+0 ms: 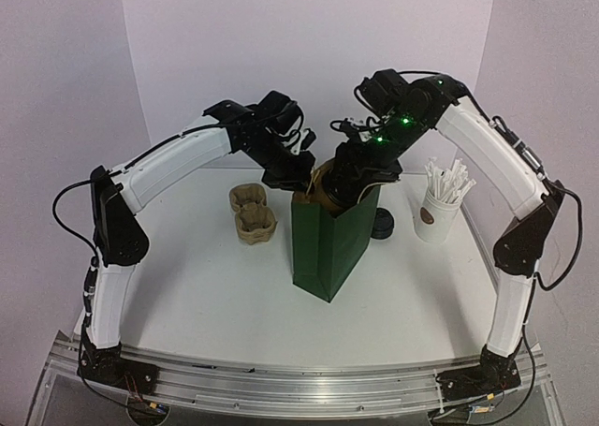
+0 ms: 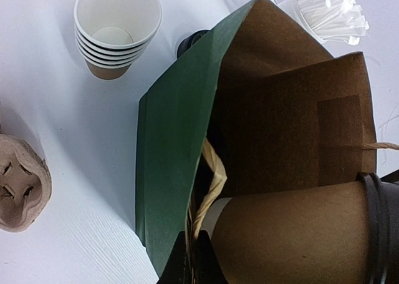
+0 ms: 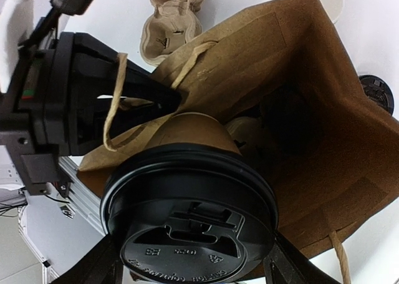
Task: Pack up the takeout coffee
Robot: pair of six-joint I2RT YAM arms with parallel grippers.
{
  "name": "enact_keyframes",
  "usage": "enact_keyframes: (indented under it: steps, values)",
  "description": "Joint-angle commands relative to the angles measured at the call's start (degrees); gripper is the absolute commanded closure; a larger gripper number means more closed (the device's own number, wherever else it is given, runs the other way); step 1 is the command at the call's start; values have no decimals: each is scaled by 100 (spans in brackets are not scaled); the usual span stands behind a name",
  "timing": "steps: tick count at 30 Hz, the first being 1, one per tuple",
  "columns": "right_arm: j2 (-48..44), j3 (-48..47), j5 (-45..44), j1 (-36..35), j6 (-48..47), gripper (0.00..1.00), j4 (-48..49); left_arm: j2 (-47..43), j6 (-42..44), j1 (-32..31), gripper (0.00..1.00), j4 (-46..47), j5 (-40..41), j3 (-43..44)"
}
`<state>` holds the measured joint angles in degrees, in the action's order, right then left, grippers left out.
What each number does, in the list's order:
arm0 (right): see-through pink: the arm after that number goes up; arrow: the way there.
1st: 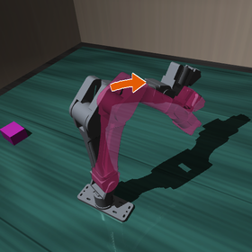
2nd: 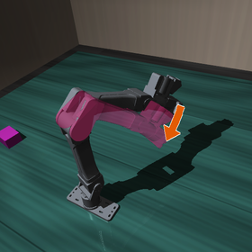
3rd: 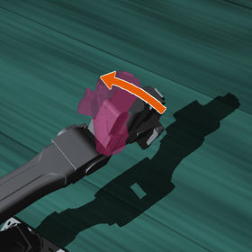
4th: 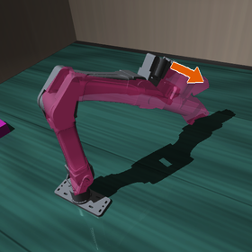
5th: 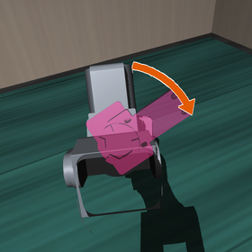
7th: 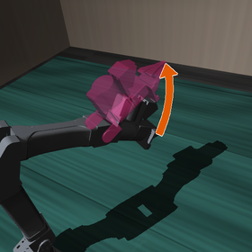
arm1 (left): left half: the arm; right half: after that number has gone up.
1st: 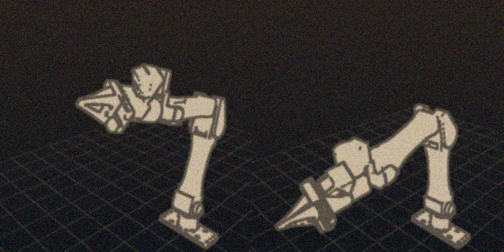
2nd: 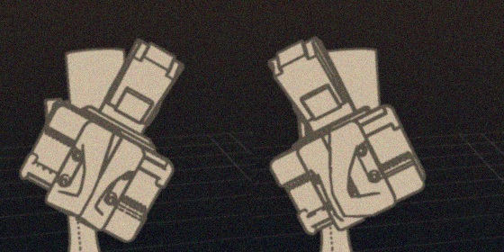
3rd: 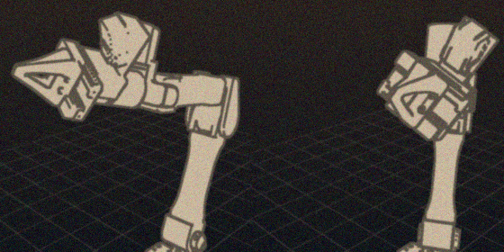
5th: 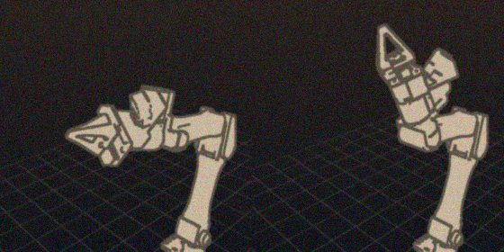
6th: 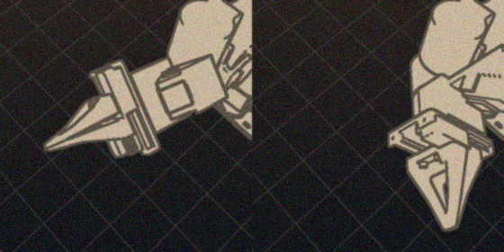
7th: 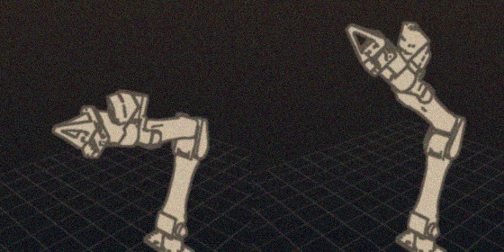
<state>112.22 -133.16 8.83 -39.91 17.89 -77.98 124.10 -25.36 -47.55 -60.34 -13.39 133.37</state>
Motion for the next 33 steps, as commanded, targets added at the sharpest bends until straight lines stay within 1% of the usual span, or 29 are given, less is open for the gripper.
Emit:
enact_keyframes:
  steps: [1,9,16,33]
  values:
    - [217,93,-245,-131,-209,27,-1353,-404,41,-26,100,218,-114,-99]
    - [404,321,-464,-214,-314,27,-1338,-451,84,-21,100,323,-165,-185]
    - [549,269,-690,-283,-287,27,-1401,-405,85,-15,100,340,-195,-137]
    - [542,631,-1231,-567,-295,26,-1516,-369,111,-17,100,355,-163,-118]
